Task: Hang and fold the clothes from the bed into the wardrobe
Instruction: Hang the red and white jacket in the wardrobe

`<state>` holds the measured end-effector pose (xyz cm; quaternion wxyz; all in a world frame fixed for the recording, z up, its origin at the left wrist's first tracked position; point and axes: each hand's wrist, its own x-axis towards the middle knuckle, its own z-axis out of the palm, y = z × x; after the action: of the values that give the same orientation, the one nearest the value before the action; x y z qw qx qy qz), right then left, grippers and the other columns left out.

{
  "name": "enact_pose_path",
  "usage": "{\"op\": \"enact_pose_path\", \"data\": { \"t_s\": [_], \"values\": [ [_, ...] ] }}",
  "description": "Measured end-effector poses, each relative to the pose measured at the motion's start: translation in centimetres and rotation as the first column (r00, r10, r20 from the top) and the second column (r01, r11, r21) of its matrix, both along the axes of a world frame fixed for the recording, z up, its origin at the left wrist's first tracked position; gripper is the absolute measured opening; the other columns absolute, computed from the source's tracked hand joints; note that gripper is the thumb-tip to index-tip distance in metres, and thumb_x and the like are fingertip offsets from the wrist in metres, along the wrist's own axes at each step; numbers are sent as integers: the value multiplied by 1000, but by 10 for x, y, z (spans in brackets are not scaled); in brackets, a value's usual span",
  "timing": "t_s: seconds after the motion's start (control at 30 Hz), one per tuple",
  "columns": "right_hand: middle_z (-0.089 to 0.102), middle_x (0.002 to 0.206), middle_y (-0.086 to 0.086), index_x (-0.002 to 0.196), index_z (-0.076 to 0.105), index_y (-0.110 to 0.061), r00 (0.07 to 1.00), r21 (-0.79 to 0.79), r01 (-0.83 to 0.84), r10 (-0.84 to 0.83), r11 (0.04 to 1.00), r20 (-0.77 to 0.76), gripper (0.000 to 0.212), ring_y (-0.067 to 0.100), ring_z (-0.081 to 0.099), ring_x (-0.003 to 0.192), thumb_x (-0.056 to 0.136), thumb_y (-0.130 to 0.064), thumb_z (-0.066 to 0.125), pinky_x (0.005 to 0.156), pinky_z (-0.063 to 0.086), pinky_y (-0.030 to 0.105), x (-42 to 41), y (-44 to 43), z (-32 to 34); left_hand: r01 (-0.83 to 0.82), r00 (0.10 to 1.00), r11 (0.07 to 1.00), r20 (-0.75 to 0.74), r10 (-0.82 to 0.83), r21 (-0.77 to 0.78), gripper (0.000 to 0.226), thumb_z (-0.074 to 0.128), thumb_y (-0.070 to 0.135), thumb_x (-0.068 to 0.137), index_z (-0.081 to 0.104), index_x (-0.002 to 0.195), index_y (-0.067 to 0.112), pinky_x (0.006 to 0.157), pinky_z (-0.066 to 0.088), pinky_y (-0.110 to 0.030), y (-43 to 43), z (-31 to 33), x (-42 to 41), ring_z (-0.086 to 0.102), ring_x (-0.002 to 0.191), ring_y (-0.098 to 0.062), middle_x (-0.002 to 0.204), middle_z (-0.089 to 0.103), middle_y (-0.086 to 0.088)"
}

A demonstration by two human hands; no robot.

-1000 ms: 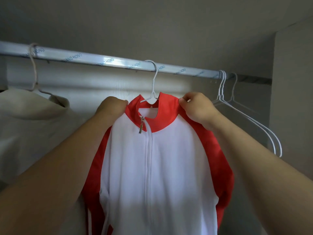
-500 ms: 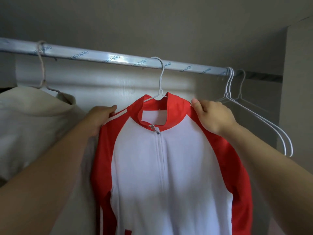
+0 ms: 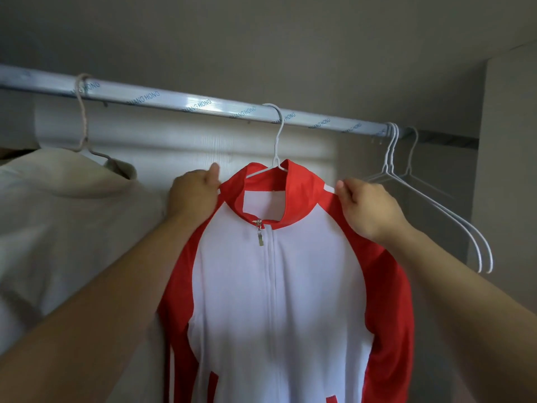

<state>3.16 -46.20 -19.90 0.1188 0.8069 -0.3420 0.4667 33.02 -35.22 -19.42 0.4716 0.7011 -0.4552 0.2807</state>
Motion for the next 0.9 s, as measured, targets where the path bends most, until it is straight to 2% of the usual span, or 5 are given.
{"op": "enact_pose_path", "data": {
  "t_s": [0.2, 0.37, 0.57, 0.73, 0.9],
  "values": [
    [67, 92, 8, 90, 56, -18, 998, -61, -22, 19, 998, -53, 42, 40, 60, 87, 103, -49, 31, 65, 39, 37, 6, 30, -10, 258, 961, 949, 146, -233, -183, 35, 42, 43, 102, 71, 104, 24, 82, 47, -33, -8, 7, -55, 63, 91, -22, 95, 73, 3],
    [70, 97, 8, 96, 62, -19, 985, -23, -100, 96, 995, -140, 33, 41, 61, 92, 99, -40, 37, 72, 51, 41, 1, 67, -7, 196, 972, 973, 156, -177, -118, 29, 48, 38, 98, 74, 92, 26, 84, 50, -40, 0, 25, -76, 63, 86, -24, 84, 73, 5],
    [66, 95, 18, 83, 57, -12, 965, 91, -232, 241, 968, -104, 30, 41, 58, 87, 98, -32, 41, 64, 36, 35, 28, 116, -5, 206, 974, 977, -85, -209, -47, 33, 56, 30, 96, 60, 65, 17, 75, 47, -31, 22, 44, -96, 62, 88, -32, 71, 63, -1],
    [49, 76, 6, 69, 39, -16, 942, 229, -333, 331, 915, 48, 27, 29, 46, 71, 92, -25, 49, 63, 33, 32, 68, 167, -7, 108, 951, 993, -285, -118, -54, 17, 66, 22, 89, 75, 86, 8, 87, 53, -33, 66, 58, -77, 67, 97, -26, 96, 73, -9],
    [50, 76, 4, 66, 36, -21, 895, 296, -444, 437, 846, 92, 29, 28, 55, 73, 91, -22, 51, 63, 40, 32, 99, 212, -5, -40, 950, 999, -311, 36, -8, 23, 66, 22, 91, 76, 99, 4, 96, 51, -38, 113, 61, -52, 64, 107, -29, 108, 72, -11]
  ]
}}
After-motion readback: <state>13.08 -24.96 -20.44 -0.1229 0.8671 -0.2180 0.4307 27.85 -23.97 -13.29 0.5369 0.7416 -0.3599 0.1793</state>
